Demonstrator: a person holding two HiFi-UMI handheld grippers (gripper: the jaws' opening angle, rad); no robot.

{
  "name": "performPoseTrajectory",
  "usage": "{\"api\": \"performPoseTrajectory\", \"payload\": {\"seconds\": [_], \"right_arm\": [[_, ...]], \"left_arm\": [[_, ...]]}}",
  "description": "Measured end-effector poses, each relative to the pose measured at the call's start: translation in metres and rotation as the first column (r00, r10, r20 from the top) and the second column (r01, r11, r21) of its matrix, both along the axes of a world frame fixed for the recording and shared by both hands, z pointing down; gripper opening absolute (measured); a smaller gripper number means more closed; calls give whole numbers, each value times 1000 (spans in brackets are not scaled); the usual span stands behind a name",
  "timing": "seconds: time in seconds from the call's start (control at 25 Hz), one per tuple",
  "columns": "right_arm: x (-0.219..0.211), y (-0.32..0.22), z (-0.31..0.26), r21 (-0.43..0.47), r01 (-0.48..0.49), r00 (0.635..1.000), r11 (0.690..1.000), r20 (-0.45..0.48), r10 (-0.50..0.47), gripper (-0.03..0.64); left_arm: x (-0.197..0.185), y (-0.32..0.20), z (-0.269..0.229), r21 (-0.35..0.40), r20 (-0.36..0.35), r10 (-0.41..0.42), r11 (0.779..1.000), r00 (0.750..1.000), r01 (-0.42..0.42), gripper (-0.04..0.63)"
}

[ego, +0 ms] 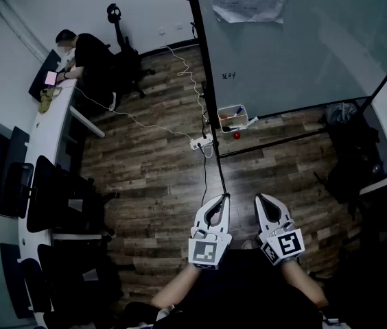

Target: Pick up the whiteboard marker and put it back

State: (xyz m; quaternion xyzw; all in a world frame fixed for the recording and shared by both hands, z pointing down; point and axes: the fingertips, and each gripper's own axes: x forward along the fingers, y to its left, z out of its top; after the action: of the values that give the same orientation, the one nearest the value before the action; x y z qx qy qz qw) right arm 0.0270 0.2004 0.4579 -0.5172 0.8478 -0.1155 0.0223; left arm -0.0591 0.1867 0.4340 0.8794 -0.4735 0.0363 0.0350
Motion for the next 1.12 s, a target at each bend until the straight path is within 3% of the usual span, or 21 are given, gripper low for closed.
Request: {"api": "performPoseTrajectory", "payload": {"seconds": [0.52,0.72,1.12], "right_arm": [[-11,-5,-1,-5,-19,1000,1000,12,19,14],[-11,-10,-3,-2,-46,999,999,4,46,14],[-37,-14,-4,-15,-91,996,996,4,91,14]], "left_arm": [[-12,-4,10,-7,-25,4,1000,1000,-4,8],[-17,-2,-3,80,-28,-19,997,999,21,8],[-51,-9,5,21,-64,15,1000,998,-14,8]]}}
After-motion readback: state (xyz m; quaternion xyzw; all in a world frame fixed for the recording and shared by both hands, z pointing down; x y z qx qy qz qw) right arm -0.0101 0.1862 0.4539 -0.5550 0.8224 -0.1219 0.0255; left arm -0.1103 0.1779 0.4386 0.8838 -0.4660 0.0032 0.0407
